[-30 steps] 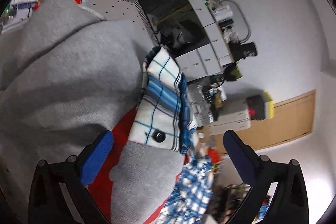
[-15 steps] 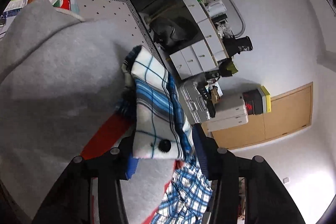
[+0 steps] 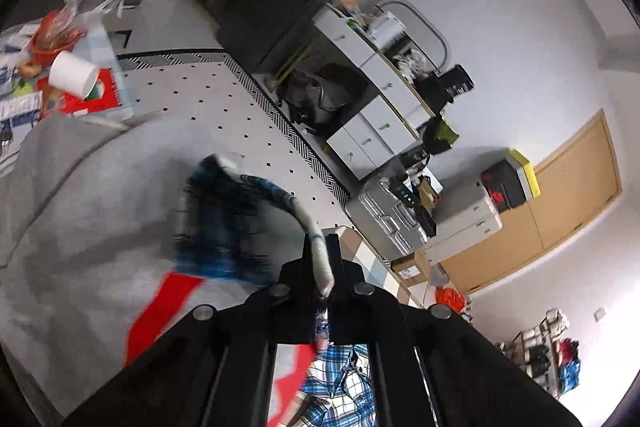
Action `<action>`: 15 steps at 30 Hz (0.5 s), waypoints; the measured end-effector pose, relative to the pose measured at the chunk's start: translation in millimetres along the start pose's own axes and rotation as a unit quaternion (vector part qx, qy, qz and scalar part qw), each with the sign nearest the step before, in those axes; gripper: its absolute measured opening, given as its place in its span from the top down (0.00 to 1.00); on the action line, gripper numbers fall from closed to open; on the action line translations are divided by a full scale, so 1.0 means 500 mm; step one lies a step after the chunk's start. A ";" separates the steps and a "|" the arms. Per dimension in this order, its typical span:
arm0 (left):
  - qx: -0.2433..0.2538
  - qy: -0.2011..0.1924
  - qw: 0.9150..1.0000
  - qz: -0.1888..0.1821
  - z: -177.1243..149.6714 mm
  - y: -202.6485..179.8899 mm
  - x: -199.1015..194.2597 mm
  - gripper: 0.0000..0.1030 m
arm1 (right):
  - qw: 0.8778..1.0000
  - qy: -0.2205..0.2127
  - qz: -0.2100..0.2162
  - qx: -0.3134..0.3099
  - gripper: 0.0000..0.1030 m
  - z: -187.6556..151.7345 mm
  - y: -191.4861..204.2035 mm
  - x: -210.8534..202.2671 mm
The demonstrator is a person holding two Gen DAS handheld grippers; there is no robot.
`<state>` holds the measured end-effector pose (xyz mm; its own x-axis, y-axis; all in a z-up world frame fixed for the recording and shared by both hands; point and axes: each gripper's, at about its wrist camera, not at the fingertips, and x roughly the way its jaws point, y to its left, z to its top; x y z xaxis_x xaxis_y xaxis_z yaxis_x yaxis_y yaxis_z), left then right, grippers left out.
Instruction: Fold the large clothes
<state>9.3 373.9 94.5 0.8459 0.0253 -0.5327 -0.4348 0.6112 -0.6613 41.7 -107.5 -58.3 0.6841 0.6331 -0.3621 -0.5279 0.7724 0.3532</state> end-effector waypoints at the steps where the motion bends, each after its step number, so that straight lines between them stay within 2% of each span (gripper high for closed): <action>1: 0.011 0.001 1.000 -0.003 0.000 -0.019 0.003 1.00 | 1.000 -0.001 0.000 -0.002 0.00 0.001 0.001 -0.001; 10: 0.108 0.016 0.994 -0.023 -0.037 -0.176 0.040 1.00 | 1.000 -0.020 -0.004 -0.001 0.00 0.011 -0.002 -0.023; 15: 0.178 0.047 0.981 -0.053 -0.111 -0.317 0.085 1.00 | 0.998 -0.040 -0.019 0.044 0.00 0.010 -0.027 -0.059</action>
<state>96.9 234.0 147.3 0.8405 -0.1159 -0.5292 -0.1969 0.8447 -0.4977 31.4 -136.8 -48.0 0.7425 0.5943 -0.3089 -0.4569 0.7866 0.4153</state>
